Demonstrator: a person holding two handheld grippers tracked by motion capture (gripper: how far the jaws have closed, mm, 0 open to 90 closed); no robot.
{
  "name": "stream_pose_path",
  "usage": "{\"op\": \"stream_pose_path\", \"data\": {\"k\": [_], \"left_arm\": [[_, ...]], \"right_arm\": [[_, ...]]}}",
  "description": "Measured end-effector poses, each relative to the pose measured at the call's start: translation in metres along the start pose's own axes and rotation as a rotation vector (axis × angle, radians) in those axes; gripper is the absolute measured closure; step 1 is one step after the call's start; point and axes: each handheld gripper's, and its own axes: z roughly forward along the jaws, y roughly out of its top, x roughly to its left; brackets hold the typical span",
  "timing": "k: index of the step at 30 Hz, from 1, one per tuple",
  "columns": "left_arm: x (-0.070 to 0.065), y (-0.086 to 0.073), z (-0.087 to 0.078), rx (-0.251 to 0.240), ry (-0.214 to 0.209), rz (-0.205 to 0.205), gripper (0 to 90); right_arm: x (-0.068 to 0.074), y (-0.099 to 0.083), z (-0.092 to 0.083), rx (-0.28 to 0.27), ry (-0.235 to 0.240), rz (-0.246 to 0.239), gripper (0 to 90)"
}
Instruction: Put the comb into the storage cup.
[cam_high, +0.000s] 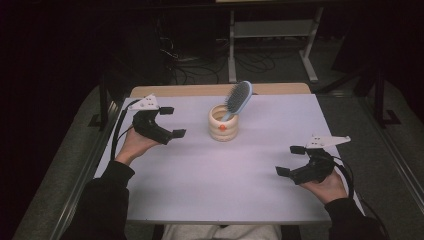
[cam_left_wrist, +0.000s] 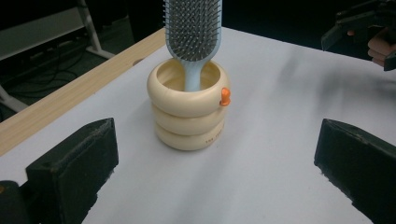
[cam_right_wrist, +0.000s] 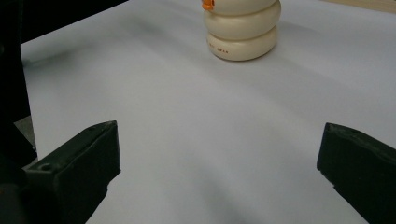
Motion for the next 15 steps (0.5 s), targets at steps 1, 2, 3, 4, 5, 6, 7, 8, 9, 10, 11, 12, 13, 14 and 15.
{"op": "stream_pose_path", "data": {"k": [1,2,3,4,5,6,7,8,9,10,11,12,13,14,15], "left_arm": [[0.000,-0.001,-0.001,-0.003,0.001,-0.004,0.0],[-0.001,-0.003,-0.003,-0.005,0.002,-0.006,0.0],[-0.001,-0.004,-0.004,-0.004,0.004,-0.009,0.0],[-0.001,-0.006,-0.005,-0.001,0.006,-0.012,0.0],[-0.002,-0.008,-0.006,0.001,0.008,-0.011,0.0],[-0.002,-0.009,-0.008,0.004,0.009,-0.014,0.0],[-0.002,-0.011,-0.009,0.003,0.010,-0.016,0.0],[-0.003,-0.013,-0.010,-0.002,0.010,-0.020,0.0],[-0.003,-0.015,-0.011,-0.003,0.012,-0.021,0.0],[-0.003,-0.017,-0.012,-0.001,0.013,-0.026,0.0],[-0.003,-0.019,-0.013,-0.001,0.015,-0.030,0.0],[-0.004,-0.022,-0.015,0.000,0.016,-0.033,0.0],[-0.004,-0.023,-0.016,-0.004,0.017,-0.036,0.0],[-0.004,-0.025,-0.018,-0.006,0.021,-0.037,0.0],[-0.005,-0.027,-0.019,-0.011,0.023,-0.042,0.0]], "right_arm": [[0.000,0.000,0.000,0.000,0.000,0.000,0.0],[0.000,0.000,0.000,0.000,0.000,0.000,0.0],[0.000,0.000,0.000,0.000,0.000,0.000,0.0],[0.000,0.000,0.000,0.000,0.000,0.001,0.0],[0.000,0.000,0.000,0.000,-0.001,0.000,0.0],[0.000,0.000,0.000,0.000,-0.001,0.001,0.0],[0.000,0.000,0.000,0.001,-0.001,0.000,0.0],[0.000,0.000,0.000,0.001,-0.001,0.000,0.0],[0.000,0.000,0.000,0.002,-0.001,0.000,0.0],[0.000,0.000,0.000,0.002,-0.001,0.000,0.0],[0.000,0.000,0.000,0.002,-0.002,-0.001,0.0],[0.000,0.000,0.000,0.001,-0.003,-0.001,0.0],[0.000,0.000,0.000,-0.001,-0.004,-0.003,0.0],[0.000,0.000,0.000,-0.002,-0.005,-0.002,0.0],[0.000,0.000,0.000,-0.002,-0.005,-0.002,0.0]]}}
